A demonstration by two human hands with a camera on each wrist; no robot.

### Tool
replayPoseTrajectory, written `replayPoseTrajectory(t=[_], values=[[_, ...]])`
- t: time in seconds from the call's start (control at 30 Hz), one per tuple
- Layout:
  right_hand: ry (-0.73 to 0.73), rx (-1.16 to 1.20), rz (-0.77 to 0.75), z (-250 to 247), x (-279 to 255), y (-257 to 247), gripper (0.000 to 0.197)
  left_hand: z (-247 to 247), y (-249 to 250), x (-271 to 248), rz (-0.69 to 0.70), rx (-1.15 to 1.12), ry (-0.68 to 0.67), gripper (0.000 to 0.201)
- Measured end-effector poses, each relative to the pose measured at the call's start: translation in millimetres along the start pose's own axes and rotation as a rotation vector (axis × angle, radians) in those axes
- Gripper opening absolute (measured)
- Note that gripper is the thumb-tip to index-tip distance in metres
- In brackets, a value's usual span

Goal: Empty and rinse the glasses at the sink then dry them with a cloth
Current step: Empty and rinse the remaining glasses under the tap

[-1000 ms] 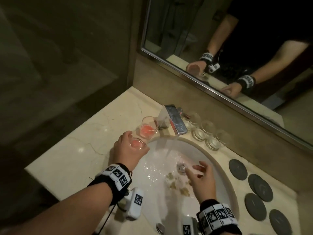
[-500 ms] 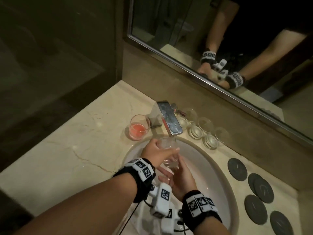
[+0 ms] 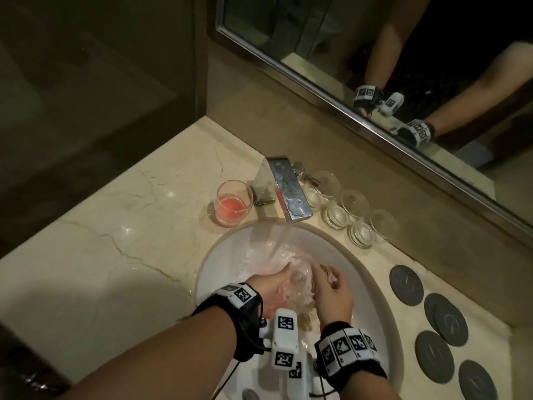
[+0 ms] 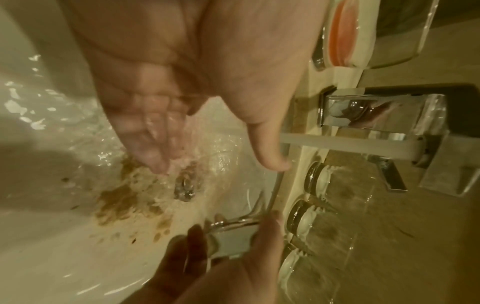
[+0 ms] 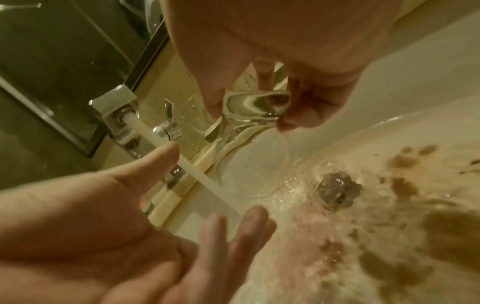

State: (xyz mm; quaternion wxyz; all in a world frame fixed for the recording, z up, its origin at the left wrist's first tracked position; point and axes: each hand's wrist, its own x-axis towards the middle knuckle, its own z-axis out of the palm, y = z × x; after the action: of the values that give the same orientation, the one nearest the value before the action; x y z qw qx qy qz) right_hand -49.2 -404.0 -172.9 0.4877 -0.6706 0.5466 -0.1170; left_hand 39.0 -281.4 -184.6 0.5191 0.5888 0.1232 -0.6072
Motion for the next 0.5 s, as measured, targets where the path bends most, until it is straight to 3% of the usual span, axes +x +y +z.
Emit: replayPoseTrajectory(t=[0.03,0.17,0.27,0.37,0.43,0.5], values=[[-0.069,0.144,0.054,2,1,-3,0.044,0,4,-2,0.032,-0.019,-0.034,0.102],[-0.415,0.724,0.393,14,2,-21,0.047,5,25,-6,0.230,-0.186,-0.068,0.059],[-0.553,0.805,0.529,26,7,-26,0.057,6,37,-1,0.335,-0.244,-0.046,0.061],[-0.610,0.790,0.597,31,12,-25,0.068,-1,43,1,0.384,-0.168,0.003,0.045],[-0.631,0.799,0.589,32,15,-26,0.068,-4,44,5,0.424,-0.124,0.045,0.051],[-0.640,0.841,0.550,33,14,-29,0.059,-6,44,9,0.461,-0.086,0.108,0.076]])
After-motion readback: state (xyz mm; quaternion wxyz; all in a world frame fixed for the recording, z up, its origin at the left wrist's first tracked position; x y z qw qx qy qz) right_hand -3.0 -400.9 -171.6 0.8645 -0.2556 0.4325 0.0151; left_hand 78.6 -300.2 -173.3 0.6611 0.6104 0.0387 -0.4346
